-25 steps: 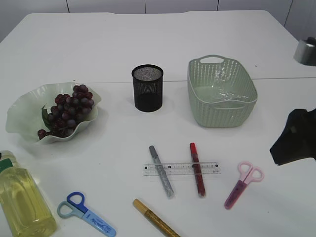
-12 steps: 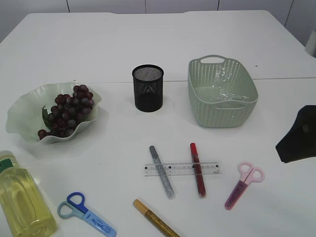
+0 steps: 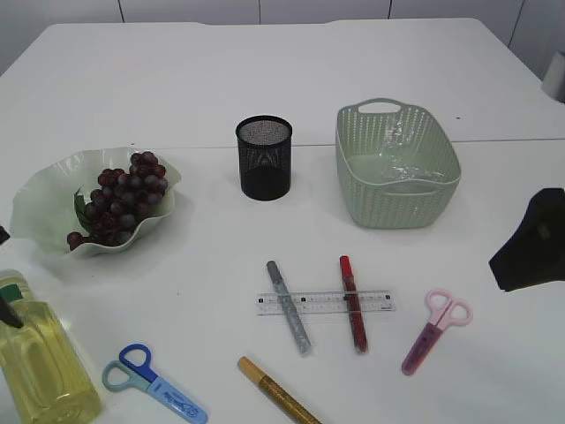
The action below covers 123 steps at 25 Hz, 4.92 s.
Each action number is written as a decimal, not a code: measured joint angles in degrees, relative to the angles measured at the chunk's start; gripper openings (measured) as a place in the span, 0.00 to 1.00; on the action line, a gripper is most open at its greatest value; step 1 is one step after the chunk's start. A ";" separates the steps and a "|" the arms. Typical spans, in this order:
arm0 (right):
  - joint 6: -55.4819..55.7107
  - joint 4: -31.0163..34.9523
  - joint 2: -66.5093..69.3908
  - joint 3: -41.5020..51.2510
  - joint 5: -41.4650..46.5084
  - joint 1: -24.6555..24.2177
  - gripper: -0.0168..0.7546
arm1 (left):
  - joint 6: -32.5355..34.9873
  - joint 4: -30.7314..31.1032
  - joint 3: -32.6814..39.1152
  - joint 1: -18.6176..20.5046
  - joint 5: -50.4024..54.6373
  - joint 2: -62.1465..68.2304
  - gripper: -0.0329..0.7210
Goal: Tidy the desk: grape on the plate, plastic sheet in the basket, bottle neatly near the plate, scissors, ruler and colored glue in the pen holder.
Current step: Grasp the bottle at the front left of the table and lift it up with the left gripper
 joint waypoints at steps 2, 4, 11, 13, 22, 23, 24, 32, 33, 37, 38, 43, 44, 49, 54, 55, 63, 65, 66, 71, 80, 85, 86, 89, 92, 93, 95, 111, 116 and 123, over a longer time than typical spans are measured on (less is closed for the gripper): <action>0.00 0.00 0.00 0.00 -0.10 0.00 0.75 | 2.91 -0.88 0.00 0.00 0.00 2.74 0.68; 0.00 0.00 0.00 0.00 -0.10 0.00 0.75 | 6.93 -2.28 0.00 0.00 0.00 5.57 0.68; -0.12 0.12 0.00 0.00 -0.10 0.00 0.75 | 15.61 -6.98 0.00 0.00 -0.95 11.97 0.68; -0.12 0.12 0.00 0.00 -0.20 0.00 0.75 | 16.09 -6.50 -0.21 0.00 -1.40 11.97 0.68; -0.12 0.12 0.00 0.00 -0.67 0.00 0.75 | 16.31 -2.34 -3.32 2.28 -2.51 12.18 0.81; -0.12 0.12 0.00 0.00 -0.78 0.00 0.75 | 16.31 -2.21 -3.32 2.41 -2.67 12.21 0.85; -0.12 0.12 0.00 0.00 -0.91 0.00 0.75 | 16.31 -2.21 -3.35 2.41 -2.77 12.46 0.87; -0.47 0.12 0.00 0.00 -1.66 0.00 0.75 | 16.99 -4.77 -3.35 2.41 -2.77 17.02 0.87; -0.47 0.12 0.00 0.00 -1.66 0.00 0.75 | 16.99 -4.64 -3.35 2.41 -2.77 17.27 0.87; -0.58 0.12 0.00 0.00 -1.66 0.00 0.75 | 17.11 -3.36 -3.35 2.41 -3.33 18.31 0.86; -0.68 0.12 0.00 0.00 -1.66 0.00 0.75 | 17.11 -3.18 -3.35 2.41 -3.43 18.62 0.86; -0.79 0.12 0.00 0.00 -1.66 0.00 0.75 | 17.11 -3.01 -3.45 2.41 -4.24 20.05 0.85; -0.79 0.12 0.00 0.00 -1.66 0.00 0.75 | 17.11 -3.01 -3.45 2.41 -4.70 20.05 0.85; -0.82 0.12 0.00 0.00 -1.66 0.00 0.75 | 17.22 -3.01 -3.45 2.41 -6.07 20.18 0.84; -0.82 0.12 0.00 0.00 -1.66 0.00 0.75 | 17.22 -3.14 -3.45 2.41 -6.17 20.87 0.86; -0.82 0.12 0.00 0.00 -1.66 0.00 0.75 | 17.22 -3.30 -3.45 2.41 -6.37 20.87 0.87; -0.91 0.12 0.00 0.00 -1.77 0.00 0.75 | 17.22 -3.65 -3.45 2.41 -7.38 22.27 0.88; -0.91 0.12 0.00 0.00 -1.77 0.00 0.75 | 17.22 -3.65 -3.45 2.41 -7.48 23.46 0.88; -0.91 0.12 0.00 0.00 -1.77 0.00 0.75 | 17.22 -3.65 -3.45 2.41 -7.62 23.82 0.88; -0.91 0.12 0.00 0.00 -1.77 0.00 0.75 | 17.22 -3.16 -3.47 2.41 -9.23 24.56 0.86; -1.03 -0.08 0.00 0.00 -1.77 0.00 0.75 | 17.22 -3.12 -3.47 2.41 -10.72 24.90 0.81; -1.03 -0.08 0.00 0.00 -1.77 0.00 0.75 | 17.22 -3.03 -3.82 2.41 -11.29 26.82 0.81; -1.03 -0.08 0.00 0.00 -1.77 0.00 0.75 | 17.22 -3.03 -3.91 2.41 -11.29 27.31 0.81; -1.03 -0.08 0.00 0.00 -1.77 0.00 0.75 | 17.22 -2.89 -3.95 2.41 -11.43 28.03 0.81; -1.03 -0.08 0.00 0.00 -1.77 0.00 0.75 | 17.22 -2.75 -3.95 2.41 -11.43 28.12 0.77; -1.03 -0.08 0.00 0.00 -1.77 0.00 0.75 | 17.22 -2.75 -3.95 2.41 -11.45 28.12 0.75; -1.03 -0.08 0.00 0.00 -1.77 0.00 0.75 | 17.22 -2.63 -4.05 2.41 -11.45 28.12 0.71; -1.03 -0.90 0.00 0.00 -1.77 0.00 0.75 | 25.91 -1.50 -4.17 2.41 -10.70 28.12 0.65; -1.03 -0.90 0.00 0.00 -1.77 0.00 0.75 | 40.66 0.49 -4.05 2.41 -8.29 26.98 0.64; -1.03 -0.90 0.00 0.00 -1.77 0.00 0.75 | 52.65 7.00 -3.72 2.49 -6.35 18.01 0.64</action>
